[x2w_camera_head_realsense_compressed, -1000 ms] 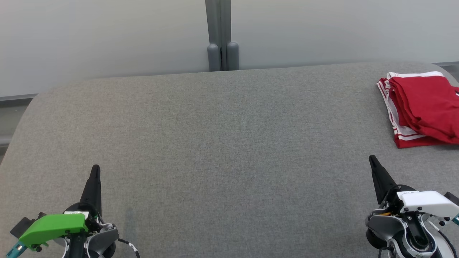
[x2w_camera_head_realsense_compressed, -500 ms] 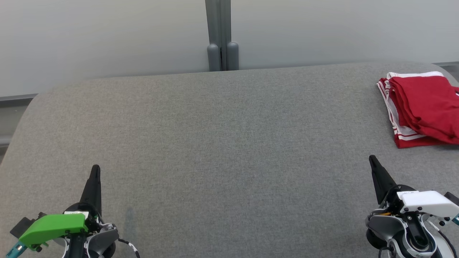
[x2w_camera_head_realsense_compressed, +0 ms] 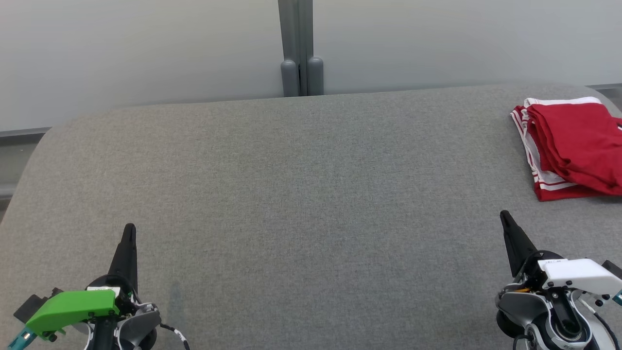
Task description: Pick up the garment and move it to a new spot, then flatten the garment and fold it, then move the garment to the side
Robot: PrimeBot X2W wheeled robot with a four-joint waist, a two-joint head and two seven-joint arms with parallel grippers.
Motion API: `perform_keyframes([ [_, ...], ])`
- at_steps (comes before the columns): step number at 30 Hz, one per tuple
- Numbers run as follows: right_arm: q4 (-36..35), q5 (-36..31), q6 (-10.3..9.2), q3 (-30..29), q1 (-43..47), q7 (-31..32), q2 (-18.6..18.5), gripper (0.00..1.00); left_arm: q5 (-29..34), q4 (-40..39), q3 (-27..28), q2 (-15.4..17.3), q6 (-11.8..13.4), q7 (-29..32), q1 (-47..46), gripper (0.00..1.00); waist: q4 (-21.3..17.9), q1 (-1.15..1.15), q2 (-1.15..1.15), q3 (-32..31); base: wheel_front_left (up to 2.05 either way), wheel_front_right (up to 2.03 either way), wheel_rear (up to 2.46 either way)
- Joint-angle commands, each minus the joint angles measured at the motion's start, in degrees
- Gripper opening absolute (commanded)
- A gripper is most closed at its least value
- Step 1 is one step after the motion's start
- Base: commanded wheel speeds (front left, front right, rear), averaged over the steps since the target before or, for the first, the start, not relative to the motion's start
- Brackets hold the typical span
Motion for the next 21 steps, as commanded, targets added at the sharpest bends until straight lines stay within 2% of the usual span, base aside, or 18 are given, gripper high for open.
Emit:
perform_keyframes([
  [1,0.12,-0.06,0.02,-0.15,-0.36,0.11,-0.03,0.0,-0.04,-0.18,0.18,0.4,-0.23,0.25,-0.58,0.0,0.0,0.0,0.0,0.0,0.0,0.0,0.0],
  [21,0.13,-0.16,0.02,-0.22,-0.37,0.17,0.03,0.0,-0.04,-0.17,0.17,0.4,-0.23,0.25,-0.58,0.0,0.0,0.0,0.0,0.0,0.0,0.0,0.0],
])
